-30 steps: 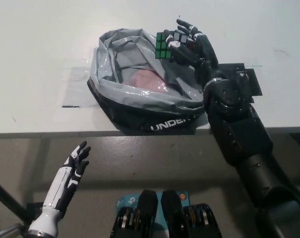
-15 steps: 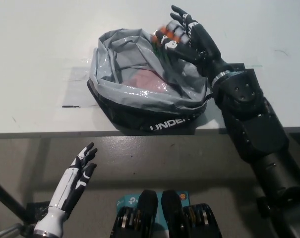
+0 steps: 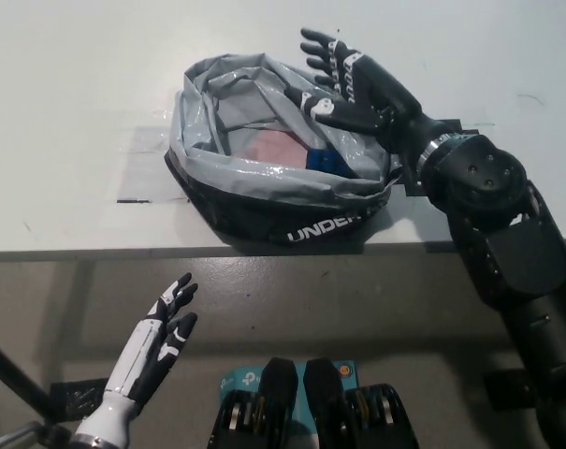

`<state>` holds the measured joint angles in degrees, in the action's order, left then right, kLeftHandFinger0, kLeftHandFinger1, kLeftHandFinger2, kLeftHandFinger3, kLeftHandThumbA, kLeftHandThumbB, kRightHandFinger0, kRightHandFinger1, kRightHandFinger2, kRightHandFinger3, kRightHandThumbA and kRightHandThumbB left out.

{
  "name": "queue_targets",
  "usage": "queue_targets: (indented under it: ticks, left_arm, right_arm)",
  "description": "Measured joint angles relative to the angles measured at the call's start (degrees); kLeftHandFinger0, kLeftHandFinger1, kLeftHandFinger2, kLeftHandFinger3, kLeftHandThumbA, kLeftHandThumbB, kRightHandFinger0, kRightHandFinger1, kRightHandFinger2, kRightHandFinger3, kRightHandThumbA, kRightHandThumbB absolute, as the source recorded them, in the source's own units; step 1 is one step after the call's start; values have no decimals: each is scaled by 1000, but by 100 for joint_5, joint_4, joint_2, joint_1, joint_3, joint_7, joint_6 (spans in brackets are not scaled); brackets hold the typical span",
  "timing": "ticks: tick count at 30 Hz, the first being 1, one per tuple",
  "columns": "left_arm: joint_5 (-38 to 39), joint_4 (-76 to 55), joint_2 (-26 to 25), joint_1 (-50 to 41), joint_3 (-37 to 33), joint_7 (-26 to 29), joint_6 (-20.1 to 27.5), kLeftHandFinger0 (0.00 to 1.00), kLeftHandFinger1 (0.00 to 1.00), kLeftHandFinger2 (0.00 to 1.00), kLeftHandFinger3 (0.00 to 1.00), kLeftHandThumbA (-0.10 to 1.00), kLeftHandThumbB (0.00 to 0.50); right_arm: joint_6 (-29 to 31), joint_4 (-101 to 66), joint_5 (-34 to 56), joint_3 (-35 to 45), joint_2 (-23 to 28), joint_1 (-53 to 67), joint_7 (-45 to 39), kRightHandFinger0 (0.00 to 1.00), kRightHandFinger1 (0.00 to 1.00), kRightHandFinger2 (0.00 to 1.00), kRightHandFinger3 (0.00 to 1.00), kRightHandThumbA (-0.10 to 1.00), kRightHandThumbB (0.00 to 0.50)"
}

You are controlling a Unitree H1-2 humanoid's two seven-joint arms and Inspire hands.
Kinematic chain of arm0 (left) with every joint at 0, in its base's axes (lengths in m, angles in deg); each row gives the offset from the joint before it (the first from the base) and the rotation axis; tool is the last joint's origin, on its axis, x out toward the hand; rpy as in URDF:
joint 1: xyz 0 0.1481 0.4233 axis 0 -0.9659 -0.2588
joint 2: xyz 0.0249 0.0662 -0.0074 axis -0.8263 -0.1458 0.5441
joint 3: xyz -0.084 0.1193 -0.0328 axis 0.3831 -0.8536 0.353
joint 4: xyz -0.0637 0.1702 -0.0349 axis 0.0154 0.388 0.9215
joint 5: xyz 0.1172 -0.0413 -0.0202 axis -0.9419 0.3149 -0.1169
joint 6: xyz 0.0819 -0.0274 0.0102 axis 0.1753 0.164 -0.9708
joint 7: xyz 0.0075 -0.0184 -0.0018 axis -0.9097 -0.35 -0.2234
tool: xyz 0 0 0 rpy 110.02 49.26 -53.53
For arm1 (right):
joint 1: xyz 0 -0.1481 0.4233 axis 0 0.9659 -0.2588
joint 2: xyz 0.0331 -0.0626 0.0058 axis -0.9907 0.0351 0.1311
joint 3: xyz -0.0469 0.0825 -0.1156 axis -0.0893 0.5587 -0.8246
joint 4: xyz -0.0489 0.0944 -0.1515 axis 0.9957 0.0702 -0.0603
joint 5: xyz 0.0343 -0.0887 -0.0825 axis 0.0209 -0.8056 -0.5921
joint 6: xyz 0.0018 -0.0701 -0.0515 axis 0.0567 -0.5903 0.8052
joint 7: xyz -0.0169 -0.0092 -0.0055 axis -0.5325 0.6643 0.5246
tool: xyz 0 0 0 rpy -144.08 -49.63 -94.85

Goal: Use the right hand to pick up a rubix's cube and place it into a plastic bag and lift the bag

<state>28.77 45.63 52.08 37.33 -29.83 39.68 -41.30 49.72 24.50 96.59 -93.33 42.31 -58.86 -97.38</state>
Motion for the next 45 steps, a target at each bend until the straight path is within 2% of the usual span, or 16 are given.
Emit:
queue_targets:
  ticks: [1,4,6,7,9,10,11,13,14,16,20,25,30,32,39,45]
  left_arm:
    - [-7,0,0,-1,-3,0,6,870,1000,1000,1000,927,77]
    - [-43,0,-1,-13,-10,1,37,866,1000,1000,1000,931,76]
    - [-54,-1,-1,-30,-9,2,46,868,1000,1000,1000,935,88]
    - [-61,-1,-1,-41,-7,2,48,868,1000,1000,1000,935,88]
    - [-69,-1,-2,-50,-5,2,48,871,1000,1000,1000,938,90]
    - [-75,-2,-3,-50,1,2,48,878,1000,1000,1000,938,97]
    - [-80,-2,-4,-48,10,2,48,879,1000,1000,1000,938,98]
    - [-88,-3,-4,-44,17,2,48,881,1000,1000,1000,938,97]
    - [-92,-4,-4,-43,19,2,48,883,1000,1000,1000,938,95]
    - [-100,-4,-4,-42,22,2,48,878,1000,1000,1000,940,85]
    - [-109,-3,-4,-37,23,2,48,875,1000,1000,1000,942,91]
    - [-110,-2,-3,-37,21,1,48,875,1000,1000,1000,941,106]
    - [-112,-8,-4,-35,26,2,48,883,1000,1000,1000,938,105]
    - [-117,-12,-4,-29,29,2,48,874,1000,1000,1000,950,107]
    - [-126,-12,-4,-2,65,3,67,875,1000,1000,1000,953,119]
    - [-125,-13,-7,-3,106,2,97,879,1000,1000,1000,947,113]
  right_arm:
    - [-6,0,-4,1,17,0,-34,1000,1000,1000,1000,744,433]
    - [-13,-6,-30,30,74,3,-95,1000,1000,1000,1000,764,412]
    - [-20,-40,-59,48,99,14,-94,1000,1000,1000,1000,773,351]
    - [-21,-67,-111,49,127,16,-88,1000,1000,1000,1000,773,351]
    - [-20,-110,-216,45,184,18,-67,1000,1000,1000,1000,724,317]
    - [-19,-146,-288,45,233,18,-54,1000,1000,1000,1000,718,349]
    - [-17,-179,-357,45,278,18,-47,1000,1000,1000,1000,714,348]
    - [-9,-234,-513,40,353,17,-2,1000,1000,1000,1000,736,408]
    - [-3,-241,-558,39,368,16,21,1000,1000,1000,1000,788,429]
    - [32,-245,-804,36,394,15,218,1000,1000,1000,1000,821,461]
    - [45,-232,-1282,-79,374,15,575,1000,1000,1000,1000,805,455]
    - [-15,-6,-1876,-383,340,11,995,1000,1000,1000,1000,724,488]
    - [-194,539,-2435,-625,304,-33,1386,1000,1000,1000,1000,769,500]
    - [-251,723,-2560,-642,268,-57,1505,1000,1000,1000,1000,821,500]
    - [-402,757,-2763,-686,57,-51,1561,1000,1000,1000,1000,753,492]
    - [-513,786,-2876,-760,-164,-27,1532,1000,1000,1000,1000,788,500]
